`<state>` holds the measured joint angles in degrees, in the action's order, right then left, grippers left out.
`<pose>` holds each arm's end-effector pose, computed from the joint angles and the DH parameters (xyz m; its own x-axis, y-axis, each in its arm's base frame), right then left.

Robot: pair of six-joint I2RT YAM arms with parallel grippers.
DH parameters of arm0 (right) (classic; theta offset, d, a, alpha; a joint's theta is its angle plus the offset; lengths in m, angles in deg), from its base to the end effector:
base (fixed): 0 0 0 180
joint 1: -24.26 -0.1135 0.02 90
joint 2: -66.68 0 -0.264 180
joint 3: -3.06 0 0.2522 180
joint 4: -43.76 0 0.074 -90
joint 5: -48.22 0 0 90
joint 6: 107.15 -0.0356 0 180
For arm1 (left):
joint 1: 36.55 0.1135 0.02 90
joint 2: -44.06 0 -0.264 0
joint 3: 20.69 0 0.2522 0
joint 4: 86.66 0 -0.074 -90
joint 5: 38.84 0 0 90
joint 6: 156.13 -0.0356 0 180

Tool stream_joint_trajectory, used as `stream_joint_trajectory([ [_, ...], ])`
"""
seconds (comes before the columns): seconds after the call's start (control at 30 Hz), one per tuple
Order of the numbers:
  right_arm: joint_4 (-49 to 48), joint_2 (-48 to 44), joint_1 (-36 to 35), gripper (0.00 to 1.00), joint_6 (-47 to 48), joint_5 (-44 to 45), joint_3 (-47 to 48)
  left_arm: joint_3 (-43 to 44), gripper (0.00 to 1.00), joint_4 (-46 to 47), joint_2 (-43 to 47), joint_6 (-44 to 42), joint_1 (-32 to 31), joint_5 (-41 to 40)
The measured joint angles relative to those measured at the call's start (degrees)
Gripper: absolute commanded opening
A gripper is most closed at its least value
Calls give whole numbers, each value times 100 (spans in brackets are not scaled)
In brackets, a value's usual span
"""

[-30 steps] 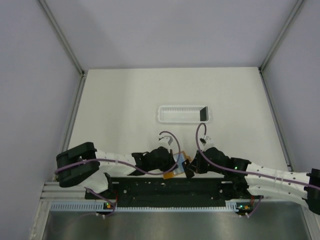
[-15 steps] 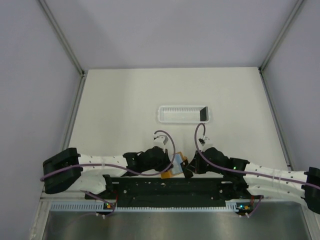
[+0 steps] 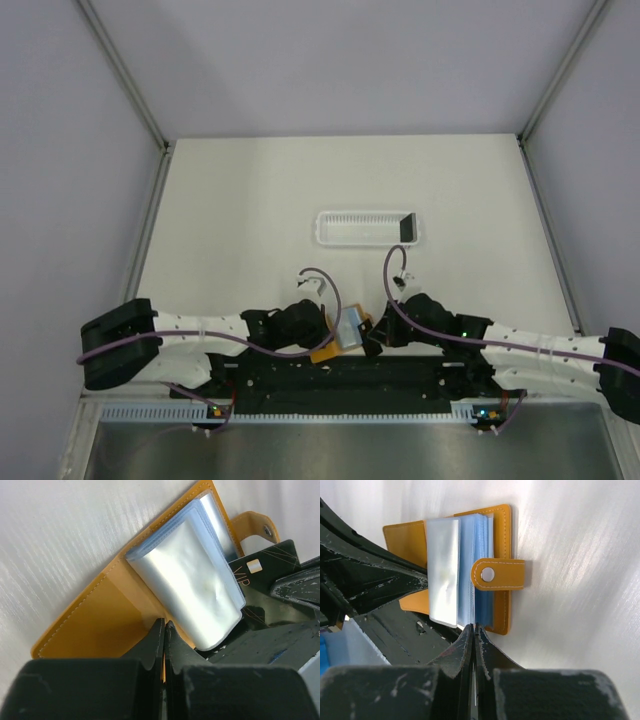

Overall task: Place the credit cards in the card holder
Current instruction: Open the card holder at the corner of the board.

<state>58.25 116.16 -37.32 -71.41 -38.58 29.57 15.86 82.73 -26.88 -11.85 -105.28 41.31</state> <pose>0.0815 0.1465 0.1491 -0.8647 0.1049 -0.4912 -0.2656 0.7345 0.6245 0.0851 -0.2019 0.1435 -0.8596 0.0030 -0.5110 0.3022 0.8095 -0.5035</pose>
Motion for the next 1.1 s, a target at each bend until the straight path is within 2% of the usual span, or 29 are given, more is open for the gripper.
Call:
stream_joint_trajectory([
  [0.4,-310,35,2,0,15,-142,0,-83,0,210,-96,120,0,-26],
  [1.1,-1355,907,2,0,68,-793,164,-160,0,509,-173,122,0,-26],
])
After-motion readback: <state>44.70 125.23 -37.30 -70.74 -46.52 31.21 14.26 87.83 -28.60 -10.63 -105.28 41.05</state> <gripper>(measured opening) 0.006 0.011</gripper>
